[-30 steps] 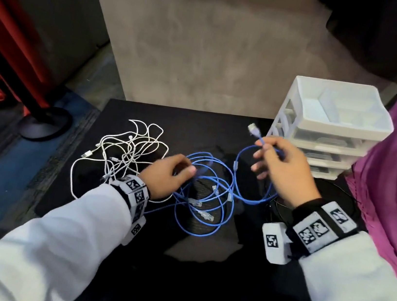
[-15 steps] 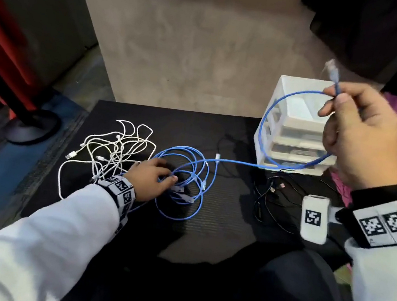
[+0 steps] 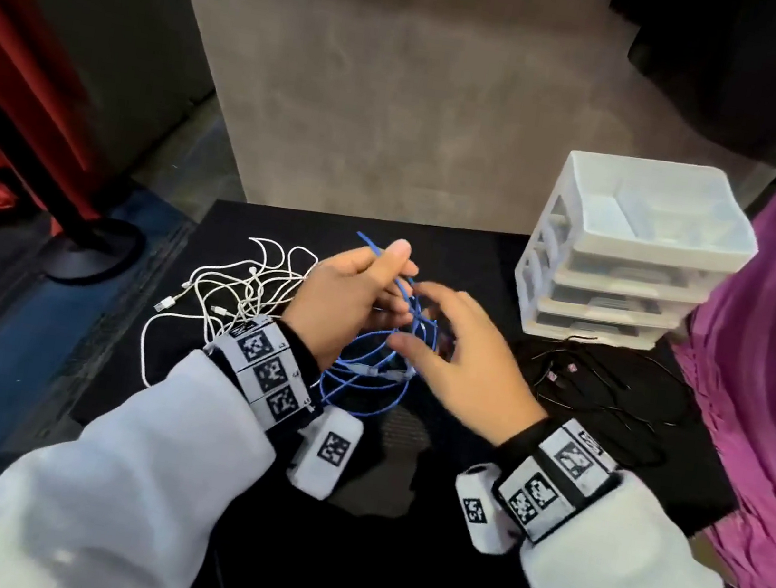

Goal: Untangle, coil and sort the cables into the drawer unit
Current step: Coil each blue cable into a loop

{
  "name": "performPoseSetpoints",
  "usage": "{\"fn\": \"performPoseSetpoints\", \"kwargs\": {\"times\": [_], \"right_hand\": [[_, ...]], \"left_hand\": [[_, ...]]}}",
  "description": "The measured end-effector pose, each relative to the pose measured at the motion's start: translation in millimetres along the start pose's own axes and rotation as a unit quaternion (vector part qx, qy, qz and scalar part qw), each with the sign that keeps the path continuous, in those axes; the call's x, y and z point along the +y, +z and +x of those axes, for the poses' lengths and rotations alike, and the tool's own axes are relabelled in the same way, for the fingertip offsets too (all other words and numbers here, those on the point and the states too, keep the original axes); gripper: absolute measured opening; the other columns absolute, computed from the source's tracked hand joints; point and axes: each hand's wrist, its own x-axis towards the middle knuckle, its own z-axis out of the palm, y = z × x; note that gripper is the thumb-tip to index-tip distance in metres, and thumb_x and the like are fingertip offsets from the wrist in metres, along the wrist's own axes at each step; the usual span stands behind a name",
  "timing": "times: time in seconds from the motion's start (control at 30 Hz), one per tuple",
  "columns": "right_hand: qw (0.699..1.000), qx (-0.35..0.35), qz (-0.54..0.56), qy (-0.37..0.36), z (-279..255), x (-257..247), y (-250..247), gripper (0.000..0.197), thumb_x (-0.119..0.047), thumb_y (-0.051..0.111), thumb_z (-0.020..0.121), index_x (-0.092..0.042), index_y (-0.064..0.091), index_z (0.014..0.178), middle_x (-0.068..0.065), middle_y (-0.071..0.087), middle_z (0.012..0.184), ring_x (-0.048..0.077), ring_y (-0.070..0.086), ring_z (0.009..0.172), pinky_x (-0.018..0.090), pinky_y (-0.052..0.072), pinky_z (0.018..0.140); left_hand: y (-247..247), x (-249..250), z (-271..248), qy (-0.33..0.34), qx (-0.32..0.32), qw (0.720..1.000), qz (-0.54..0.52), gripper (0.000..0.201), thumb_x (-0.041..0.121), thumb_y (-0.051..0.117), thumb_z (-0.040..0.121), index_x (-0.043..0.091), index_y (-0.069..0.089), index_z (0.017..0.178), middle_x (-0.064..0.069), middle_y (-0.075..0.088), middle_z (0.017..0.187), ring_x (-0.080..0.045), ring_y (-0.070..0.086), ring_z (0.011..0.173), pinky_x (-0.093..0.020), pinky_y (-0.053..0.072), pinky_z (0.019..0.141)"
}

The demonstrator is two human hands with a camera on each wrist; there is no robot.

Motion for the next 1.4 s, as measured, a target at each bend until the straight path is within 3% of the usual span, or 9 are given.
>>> {"fn": "performPoseSetpoints", "kwargs": {"times": [0.17, 0.33, 0.47, 0.53, 0.67, 0.8, 0.97, 1.13, 1.4], "right_hand": [[0.998, 0.037, -0.006, 0.043, 2.7, 5.7, 1.2, 0.003, -0.034, 0.078, 0.091, -0.037, 0.078, 0.093, -0.001, 0.059, 0.084, 0.015, 0.061, 0.077, 0.044, 0.051, 0.079], [0.989, 0.102, 0.056, 0.09, 9.4, 8.2, -18.2, 0.012, -0.035, 0.071, 0.096, -0.028, 0.078, 0.09, -0.006, 0.074, 0.084, 0.011, 0.067, 0.08, 0.04, 0.055, 0.084], [0.974, 0.154, 0.145, 0.082, 18.8, -22.0, -52.0, 0.017, -0.024, 0.067, 0.101, -0.011, 0.076, 0.095, -0.001, 0.062, 0.068, -0.001, 0.052, 0.051, 0.015, 0.038, 0.053], [0.963, 0.181, 0.188, 0.071, 25.1, -37.6, -81.9, 0.017, -0.025, 0.066, 0.103, -0.011, 0.073, 0.095, 0.007, 0.065, 0.077, 0.009, 0.059, 0.048, 0.016, 0.031, 0.041], [0.947, 0.258, 0.19, 0.017, 33.9, -63.9, -154.7, 0.012, -0.029, 0.062, 0.103, -0.021, 0.069, 0.096, -0.004, 0.079, 0.097, 0.02, 0.069, 0.058, 0.027, 0.021, 0.036], [0.938, 0.297, 0.18, -0.023, 40.7, -72.6, -196.9, 0.012, -0.029, 0.058, 0.103, -0.024, 0.067, 0.097, -0.011, 0.077, 0.087, 0.016, 0.069, 0.059, 0.022, 0.021, 0.034], [0.94, 0.291, 0.176, -0.017, 35.9, -68.2, -190.6, 0.013, -0.025, 0.06, 0.103, -0.017, 0.07, 0.101, 0.0, 0.078, 0.098, 0.029, 0.066, 0.062, 0.013, 0.033, 0.039], [0.952, 0.242, 0.189, -0.004, 34.0, -68.6, -160.1, 0.014, -0.027, 0.065, 0.102, -0.016, 0.074, 0.101, 0.023, 0.071, 0.112, 0.031, 0.07, 0.063, 0.012, 0.032, 0.04], [0.95, 0.239, 0.203, 0.007, 32.1, -70.1, -161.7, 0.013, -0.032, 0.067, 0.101, -0.024, 0.076, 0.097, 0.011, 0.072, 0.1, 0.028, 0.073, 0.065, 0.024, 0.02, 0.038]], "left_hand": [[-4.4, -7.6, -7.3, 0.005, -0.032, 0.999, -0.013, 0.035, 0.038, 0.061, 0.099, 0.004, 0.07, 0.104, -0.008, 0.069, 0.079, -0.017, 0.068, 0.072, -0.032, 0.062, 0.076], [-18.4, -56.0, -1.8, 0.094, 0.002, 0.983, 0.155, 0.041, 0.06, 0.068, 0.082, 0.021, 0.069, 0.096, -0.002, 0.066, 0.08, -0.011, 0.061, 0.072, -0.038, 0.055, 0.083], [-48.9, -122.7, 1.3, 0.066, -0.134, 0.819, 0.555, 0.058, 0.074, 0.055, 0.076, 0.038, 0.063, 0.121, 0.002, 0.059, 0.119, -0.017, 0.059, 0.112, -0.037, 0.048, 0.103], [-60.3, -137.7, 0.5, 0.058, -0.139, 0.774, 0.615, 0.051, 0.065, 0.057, 0.082, 0.037, 0.065, 0.124, 0.003, 0.05, 0.136, -0.021, 0.048, 0.129, -0.038, 0.041, 0.111], [-77.8, -145.8, 3.3, 0.089, -0.099, 0.779, 0.613, 0.028, 0.049, 0.058, 0.093, 0.033, 0.072, 0.11, 0.006, 0.053, 0.137, -0.021, 0.044, 0.129, -0.037, 0.04, 0.111], [-87.4, -149.4, 5.6, 0.097, -0.073, 0.775, 0.62, 0.029, 0.051, 0.055, 0.091, 0.031, 0.071, 0.104, 0.01, 0.059, 0.122, -0.019, 0.047, 0.12, -0.039, 0.044, 0.105], [-76.7, -140.3, 10.1, 0.06, 0.009, 0.796, 0.602, 0.027, 0.049, 0.06, 0.091, 0.031, 0.051, 0.109, 0.008, 0.063, 0.109, -0.021, 0.057, 0.11, -0.043, 0.049, 0.095], [-59.9, -123.3, 27.5, 0.012, -0.005, 0.717, 0.697, 0.037, 0.06, 0.051, 0.093, 0.045, 0.052, 0.128, 0.012, 0.064, 0.121, -0.019, 0.06, 0.119, -0.048, 0.042, 0.102], [-62.8, -115.7, 60.2, -0.051, 0.012, 0.736, 0.675, 0.028, 0.048, 0.059, 0.094, 0.029, 0.043, 0.108, 0.001, 0.068, 0.099, -0.027, 0.067, 0.099, -0.039, 0.049, 0.085]]}}
